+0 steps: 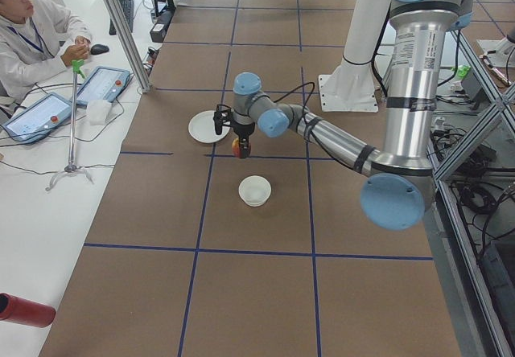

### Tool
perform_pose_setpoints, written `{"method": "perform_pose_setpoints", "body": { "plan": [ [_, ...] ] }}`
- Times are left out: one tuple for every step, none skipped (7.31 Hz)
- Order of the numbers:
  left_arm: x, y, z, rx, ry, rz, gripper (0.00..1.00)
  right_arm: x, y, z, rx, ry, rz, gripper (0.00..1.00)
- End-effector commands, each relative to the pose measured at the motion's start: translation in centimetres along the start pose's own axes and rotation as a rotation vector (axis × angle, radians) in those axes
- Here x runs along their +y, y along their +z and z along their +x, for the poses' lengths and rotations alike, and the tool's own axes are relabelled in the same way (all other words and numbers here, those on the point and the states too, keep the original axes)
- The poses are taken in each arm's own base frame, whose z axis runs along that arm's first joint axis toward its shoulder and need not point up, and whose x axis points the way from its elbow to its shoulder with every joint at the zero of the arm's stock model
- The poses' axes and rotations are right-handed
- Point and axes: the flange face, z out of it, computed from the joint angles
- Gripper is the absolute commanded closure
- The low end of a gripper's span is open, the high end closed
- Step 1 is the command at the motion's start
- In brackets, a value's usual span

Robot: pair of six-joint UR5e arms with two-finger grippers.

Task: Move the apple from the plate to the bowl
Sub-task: 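Lift the apple with the left gripper and carry it toward the white bowl, then lower the apple into the white bowl and open the left gripper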

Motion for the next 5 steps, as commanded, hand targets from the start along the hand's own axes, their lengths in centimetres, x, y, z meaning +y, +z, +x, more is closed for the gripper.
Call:
{"method": "perform_pose_setpoints", "body": {
  "plan": [
    [2.1, 1.6, -5.0, -0.018, 0.004, 0.015, 0.82, 0.0, 0.0, 0.0, 0.0, 0.001, -0.001, 0.0],
    [1.6, 3.2, -5.6, -0.036, -0.005, 0.001, 0.82, 0.0, 0.0, 0.0, 0.0, 0.001, -0.001, 0.0],
    [0.8, 4.9, -5.9, -0.049, -0.016, -0.01, 0.82, 0.0, 0.0, 0.0, 0.0, 0.001, -0.001, 0.0],
    [-0.3, 5.9, -4.9, -0.046, -0.016, -0.009, 0.8, 0.0, 0.0, 0.0, 0.0, 0.001, -0.001, 0.0],
    [-0.2, 6.3, -4.9, -0.05, -0.022, -0.014, 0.79, 0.0, 0.0, 0.0, 0.0, 0.001, -0.001, 0.0]
  ]
}}
